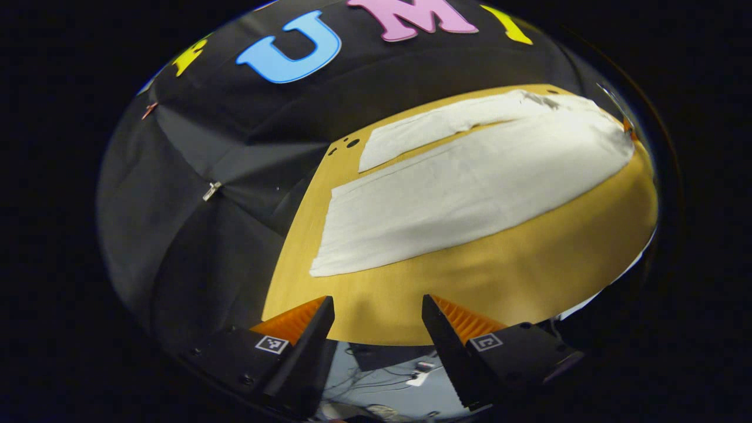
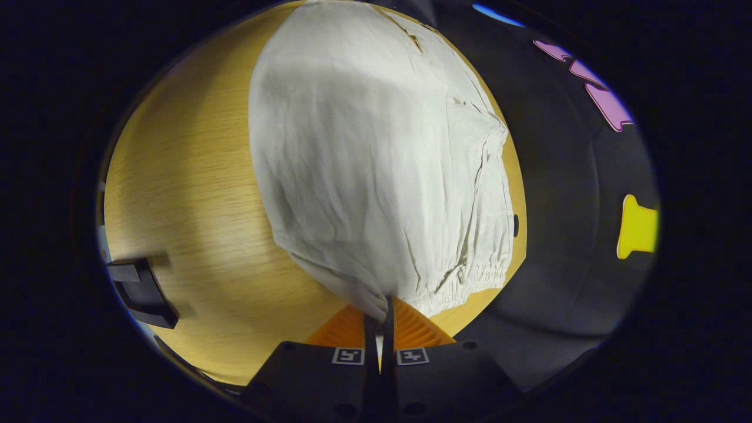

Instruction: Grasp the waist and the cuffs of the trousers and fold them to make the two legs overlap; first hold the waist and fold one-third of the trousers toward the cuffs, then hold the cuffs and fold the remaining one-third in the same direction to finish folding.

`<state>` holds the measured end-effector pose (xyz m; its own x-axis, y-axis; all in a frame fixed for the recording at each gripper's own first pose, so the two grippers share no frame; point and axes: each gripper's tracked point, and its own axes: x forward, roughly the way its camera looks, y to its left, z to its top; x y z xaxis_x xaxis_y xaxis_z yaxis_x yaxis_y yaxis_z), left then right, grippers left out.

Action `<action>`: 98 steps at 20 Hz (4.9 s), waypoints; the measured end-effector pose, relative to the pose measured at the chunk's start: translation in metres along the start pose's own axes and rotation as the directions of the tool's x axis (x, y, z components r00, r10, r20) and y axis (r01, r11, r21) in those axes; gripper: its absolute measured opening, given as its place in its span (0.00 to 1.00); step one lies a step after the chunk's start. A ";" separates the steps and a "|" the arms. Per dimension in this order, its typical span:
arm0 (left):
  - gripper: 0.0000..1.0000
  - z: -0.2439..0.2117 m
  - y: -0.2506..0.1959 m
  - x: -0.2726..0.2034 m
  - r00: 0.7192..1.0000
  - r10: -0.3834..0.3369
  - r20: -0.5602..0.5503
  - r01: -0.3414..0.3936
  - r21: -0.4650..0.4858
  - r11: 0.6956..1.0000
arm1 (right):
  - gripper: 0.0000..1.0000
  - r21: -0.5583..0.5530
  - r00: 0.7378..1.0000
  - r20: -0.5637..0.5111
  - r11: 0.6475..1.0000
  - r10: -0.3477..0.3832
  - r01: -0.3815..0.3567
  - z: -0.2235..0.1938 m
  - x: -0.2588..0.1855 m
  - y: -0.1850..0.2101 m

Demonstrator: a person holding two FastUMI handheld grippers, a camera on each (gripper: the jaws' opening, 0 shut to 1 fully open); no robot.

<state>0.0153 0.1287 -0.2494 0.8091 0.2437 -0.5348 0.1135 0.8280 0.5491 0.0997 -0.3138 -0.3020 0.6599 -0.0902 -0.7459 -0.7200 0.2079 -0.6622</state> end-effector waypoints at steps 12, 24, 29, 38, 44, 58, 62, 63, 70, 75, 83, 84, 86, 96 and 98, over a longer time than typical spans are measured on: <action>0.95 -0.016 0.080 0.121 0.994 -0.089 -0.061 0.108 0.473 0.874 | 0.05 -0.018 0.997 -0.073 1.000 0.000 -0.001 0.000 0.000 -0.001; 0.69 0.017 0.069 0.171 0.904 -0.358 -0.233 0.408 0.721 0.560 | 0.05 -0.014 0.995 -0.100 1.000 -0.023 0.022 0.000 0.001 -0.002; 0.25 0.015 0.067 0.176 0.916 -0.331 -0.228 0.381 0.758 0.530 | 0.05 -0.017 0.995 -0.100 1.000 -0.027 0.025 0.000 0.001 -0.002; 0.06 0.017 0.061 0.173 0.938 -0.304 -0.166 0.332 0.685 0.648 | 0.05 0.032 0.992 -0.102 0.996 -0.077 0.080 -0.006 -0.004 -0.014; 0.05 0.053 0.071 0.156 0.956 -0.287 -0.058 0.237 0.730 0.640 | 0.05 0.152 0.977 -0.094 0.967 -0.191 0.204 -0.007 -0.024 -0.060; 0.05 0.323 0.145 0.210 0.923 -0.187 0.335 -0.039 0.566 0.824 | 0.05 0.789 0.923 -0.107 0.534 -0.369 0.305 0.062 -0.092 -0.211; 0.05 0.375 0.153 0.258 0.912 -0.158 0.377 -0.037 0.460 0.887 | 0.05 0.872 0.925 -0.120 0.407 -0.360 0.272 0.077 -0.112 -0.224; 0.05 0.385 0.153 0.271 0.910 -0.153 0.384 -0.033 0.437 0.899 | 0.05 0.890 0.927 -0.132 0.370 -0.352 0.267 0.076 -0.112 -0.222; 0.07 0.394 0.112 0.338 0.931 -0.171 0.322 0.082 0.272 0.959 | 0.18 0.968 0.950 -0.161 0.144 -0.267 0.205 0.072 -0.109 -0.217; 0.39 0.394 0.113 0.315 0.915 -0.064 0.399 0.048 0.050 0.998 | 0.98 0.983 0.945 -0.161 0.039 -0.285 0.180 0.067 -0.123 -0.210; 0.97 0.369 0.135 0.204 0.894 0.104 0.436 0.044 -0.316 0.948 | 0.98 0.964 0.928 -0.176 -0.247 -0.328 0.095 0.035 -0.156 -0.176; 0.97 0.363 0.134 0.188 0.897 0.114 0.427 0.051 -0.355 0.933 | 0.98 0.960 0.930 -0.180 -0.262 -0.321 0.096 0.032 -0.155 -0.169; 0.96 0.346 0.135 0.161 0.908 0.131 0.399 0.059 -0.430 0.901 | 0.99 0.954 0.935 -0.176 -0.287 -0.309 0.085 0.027 -0.152 -0.160; 0.97 0.291 0.073 0.064 0.943 0.086 0.320 0.155 -0.655 0.740 | 0.98 0.897 0.956 -0.174 -0.439 -0.237 0.055 0.015 -0.116 -0.122; 0.98 0.292 0.065 0.052 0.940 0.080 0.332 0.165 -0.646 0.745 | 0.98 0.898 0.956 -0.176 -0.435 -0.234 0.059 0.015 -0.117 -0.121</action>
<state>0.2332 0.0475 -0.0536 0.9609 0.1278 -0.2455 -0.1547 0.9835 -0.0937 0.1129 -0.3143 -0.1334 0.7617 -0.3062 -0.5711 0.5451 0.7794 0.3091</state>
